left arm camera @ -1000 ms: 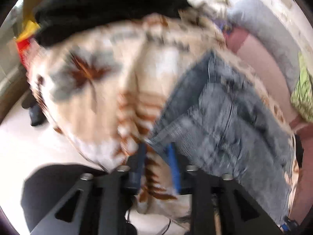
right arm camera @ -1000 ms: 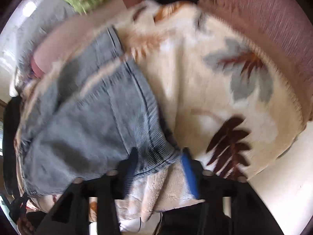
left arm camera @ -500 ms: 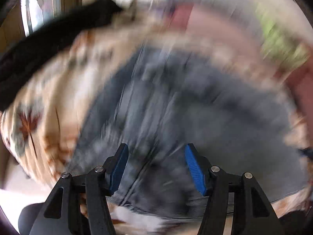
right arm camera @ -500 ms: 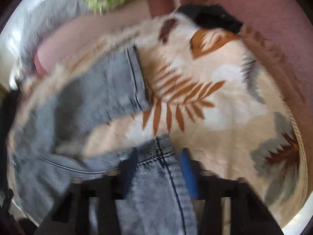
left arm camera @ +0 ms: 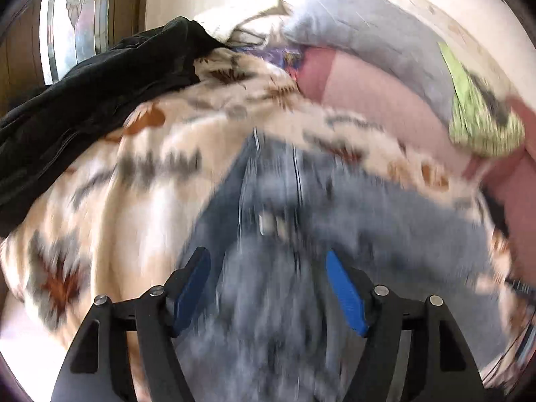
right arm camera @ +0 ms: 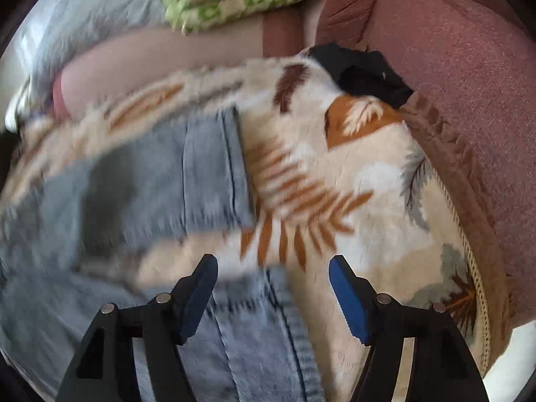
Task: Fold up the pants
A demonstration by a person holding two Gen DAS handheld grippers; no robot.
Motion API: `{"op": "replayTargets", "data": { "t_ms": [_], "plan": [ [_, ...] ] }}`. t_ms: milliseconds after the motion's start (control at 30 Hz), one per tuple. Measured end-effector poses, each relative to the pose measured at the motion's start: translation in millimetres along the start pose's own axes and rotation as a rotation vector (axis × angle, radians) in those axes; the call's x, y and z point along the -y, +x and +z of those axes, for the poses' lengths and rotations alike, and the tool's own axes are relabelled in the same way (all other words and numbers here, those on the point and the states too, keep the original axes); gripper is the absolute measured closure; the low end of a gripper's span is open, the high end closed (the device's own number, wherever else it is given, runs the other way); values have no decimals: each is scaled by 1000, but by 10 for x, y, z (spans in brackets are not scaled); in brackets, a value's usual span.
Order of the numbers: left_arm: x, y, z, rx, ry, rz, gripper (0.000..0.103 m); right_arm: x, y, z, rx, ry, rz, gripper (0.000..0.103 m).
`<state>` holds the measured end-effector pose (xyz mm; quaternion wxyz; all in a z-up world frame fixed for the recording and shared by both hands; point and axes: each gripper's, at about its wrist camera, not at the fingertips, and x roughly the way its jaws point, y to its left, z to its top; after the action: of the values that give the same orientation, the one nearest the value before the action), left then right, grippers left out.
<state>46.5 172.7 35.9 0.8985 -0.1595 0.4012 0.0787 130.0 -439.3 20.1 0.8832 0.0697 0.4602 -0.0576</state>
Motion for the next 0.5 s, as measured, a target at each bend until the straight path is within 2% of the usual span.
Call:
{"op": "replayTargets", "data": {
  "t_ms": [67, 200, 300, 367, 500],
  "plan": [
    [-99, 298, 382, -40, -37, -57, 31, -3, 15, 217, 22, 10, 38, 31],
    [-58, 963, 942, -69, -27, -50, 31, -17, 307, 675, -8, 79, 136, 31],
    [-19, 1455, 1143, -128, -42, -29, 33, -72, 517, 946, -30, 81, 159, 31],
    [5, 1694, 1211, -171, -48, -10, 40, -104, 688, 1122, -46, 63, 143, 33],
    [81, 1951, 1293, -199, 0, 49, 45, -172, 1044, 1388, -83, 47, 129, 34]
  ]
}}
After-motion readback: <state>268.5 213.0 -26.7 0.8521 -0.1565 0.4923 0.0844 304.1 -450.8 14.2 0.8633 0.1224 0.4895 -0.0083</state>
